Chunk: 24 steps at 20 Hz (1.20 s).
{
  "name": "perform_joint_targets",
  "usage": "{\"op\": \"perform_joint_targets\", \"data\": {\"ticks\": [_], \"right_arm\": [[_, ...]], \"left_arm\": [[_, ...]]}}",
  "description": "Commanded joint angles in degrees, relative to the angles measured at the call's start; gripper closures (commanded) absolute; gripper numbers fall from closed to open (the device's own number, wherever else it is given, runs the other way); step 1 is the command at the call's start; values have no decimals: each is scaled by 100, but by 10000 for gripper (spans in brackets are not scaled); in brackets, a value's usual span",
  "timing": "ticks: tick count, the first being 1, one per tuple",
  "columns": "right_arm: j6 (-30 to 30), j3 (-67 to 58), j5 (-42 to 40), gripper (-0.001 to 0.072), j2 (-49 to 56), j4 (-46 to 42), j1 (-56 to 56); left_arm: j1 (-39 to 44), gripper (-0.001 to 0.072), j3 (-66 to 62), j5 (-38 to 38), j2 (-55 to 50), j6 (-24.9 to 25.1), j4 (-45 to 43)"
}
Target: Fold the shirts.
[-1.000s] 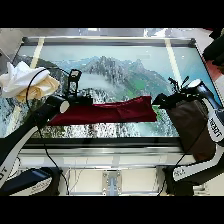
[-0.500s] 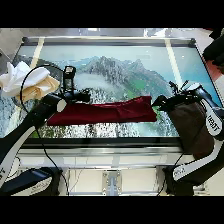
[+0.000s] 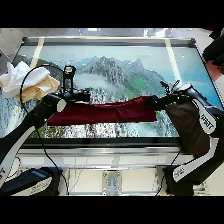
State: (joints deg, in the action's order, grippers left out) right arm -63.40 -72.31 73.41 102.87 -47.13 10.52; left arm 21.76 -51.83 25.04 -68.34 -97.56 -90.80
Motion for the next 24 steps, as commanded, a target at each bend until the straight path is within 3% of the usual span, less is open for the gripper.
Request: {"op": "perform_joint_targets", "data": {"ticks": [1, 2, 3, 5, 8, 12, 16, 20, 24], "right_arm": [[28, -9, 229, 663, -48, 365, -87], [33, -11, 339, 694, -122, 433, -85], [33, -35, 479, 704, -232, 428, -87], [28, -157, 780, 703, -509, 424, -87], [-177, -450, 1071, 704, -1019, 420, -87], [-669, -957, 1410, 704, -1469, 396, -101], [-1014, -1333, 1602, 704, -1528, 378, -382], [-1073, -1381, 1484, 705, -1526, 378, -1102], [-1211, -1388, 1128, 705, -1526, 466, -1755]], "left_arm": [[-4, 162, -2, 0, 4, 2, -2], [-4, 177, -2, 2, -9, 2, -2], [-2, 260, -2, 2, -31, 0, 0], [17, 498, 2, 9, -118, 2, 197], [245, 690, 4, 251, -391, 11, 590], [1040, 691, 4, 721, -1104, 28, 614], [1784, 691, 2, -125, -1709, 28, 1038], [1738, 691, -7, -883, -1939, 26, 1613], [1364, 691, -7, -785, -1790, 31, 1626]]}}
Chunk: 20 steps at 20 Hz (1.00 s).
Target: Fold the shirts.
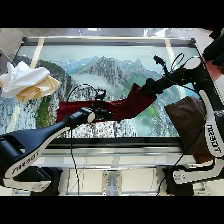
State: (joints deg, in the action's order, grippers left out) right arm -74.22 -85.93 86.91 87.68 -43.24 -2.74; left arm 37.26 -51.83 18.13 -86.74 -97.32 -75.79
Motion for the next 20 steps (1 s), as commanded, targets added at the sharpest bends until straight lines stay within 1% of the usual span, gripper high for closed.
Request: {"op": "perform_joint_targets", "data": {"ticks": [1, 4, 6, 10, 14, 18, 19, 20], "right_arm": [[-131, -59, -319, 705, -7, 190, -564], [-203, -363, -914, 706, -7, 400, -1003], [-295, -603, -1574, 707, 0, 400, -1392], [-424, -741, -2695, 708, 254, 411, -2312], [-472, -743, -3827, 707, 885, 723, -3362], [-472, -962, -4760, 706, 1633, 1069, -4181], [-474, -1040, -5104, 686, 1766, 1237, -4347], [-470, -1128, -5447, 505, 1853, 1464, -4487]], "left_arm": [[-374, 691, -7, -2, 223, 9, 122], [-1250, 691, -7, 496, 1169, 26, -387], [-1952, 691, -4, 855, 1991, 26, -636], [-3187, 691, -4, 1165, 3506, 26, -737], [-3851, 691, -2, 1589, 4365, 24, -1231], [-4140, 691, 2, 2120, 4546, 26, -1307], [-4140, 690, 4, 2194, 4535, 26, -1349], [-4140, 691, 4, 2229, 4524, 26, -1381]]}}
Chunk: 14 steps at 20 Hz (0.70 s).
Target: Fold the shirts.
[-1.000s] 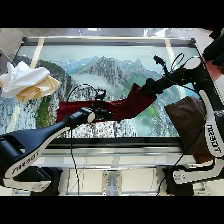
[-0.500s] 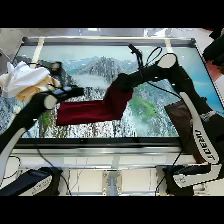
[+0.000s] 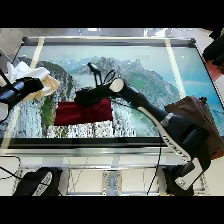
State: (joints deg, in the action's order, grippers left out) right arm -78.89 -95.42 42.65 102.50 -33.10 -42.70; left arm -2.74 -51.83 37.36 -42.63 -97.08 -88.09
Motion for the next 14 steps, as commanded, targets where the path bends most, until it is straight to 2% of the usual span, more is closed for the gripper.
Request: {"op": "perform_joint_targets", "data": {"ticks": [1, 2, 5, 7, 10, 12, 14], "right_arm": [[-2, -269, -1309, 236, 407, 553, -595], [-2, -358, -1528, 140, 407, 597, -662], [13, -798, -1241, 141, 404, 452, -595], [9, -1117, -667, 141, 404, -271, -343], [-127, -1423, 861, 160, 378, -1499, 459], [-640, -1427, 2140, 159, 382, -2221, 1141], [-1016, -1176, 2944, 159, 389, -2597, 1698]], "left_arm": [[-140, 691, 4, 308, 105, 0, -151], [-140, 691, 4, 302, 105, 2, -149], [-140, 691, 4, 306, 105, 0, -149], [-140, 691, 4, 308, 105, 0, -149], [-140, 691, 4, 459, 105, 0, -149], [-140, 691, 4, 540, 105, 0, -149], [-140, 691, 4, 535, 105, 0, -149]]}}
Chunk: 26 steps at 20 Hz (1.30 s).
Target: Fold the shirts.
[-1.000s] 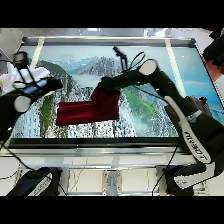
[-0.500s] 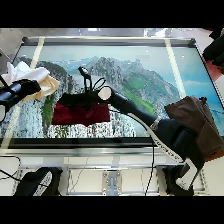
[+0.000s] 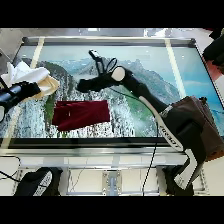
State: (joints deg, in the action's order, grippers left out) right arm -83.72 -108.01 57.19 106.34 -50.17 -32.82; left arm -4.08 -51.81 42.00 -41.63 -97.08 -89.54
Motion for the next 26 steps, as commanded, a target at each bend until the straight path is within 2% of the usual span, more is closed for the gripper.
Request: {"op": "perform_joint_targets", "data": {"ticks": [1, 5, 8, 14, 21, 26], "right_arm": [[-592, 308, 1646, 159, 4, -859, 929], [-702, 1497, 1563, 158, 15, -317, 1344], [-262, 2162, 1217, 158, 48, 472, 1403], [372, 2205, 715, 158, 658, 2111, 1172], [437, 2205, 247, 159, 763, 2277, 688], [433, 2186, 273, 160, 745, 2120, 804]], "left_arm": [[-7, 691, 2, 72, 2, 0, -4], [-7, 690, 2, 74, 2, 2, -7], [-7, 690, 2, 72, 2, 0, -4], [-7, 691, 2, 74, 2, 0, -4], [-7, 691, 2, 79, 4, 0, -2], [-7, 690, 2, 98, 4, 0, -2]]}}
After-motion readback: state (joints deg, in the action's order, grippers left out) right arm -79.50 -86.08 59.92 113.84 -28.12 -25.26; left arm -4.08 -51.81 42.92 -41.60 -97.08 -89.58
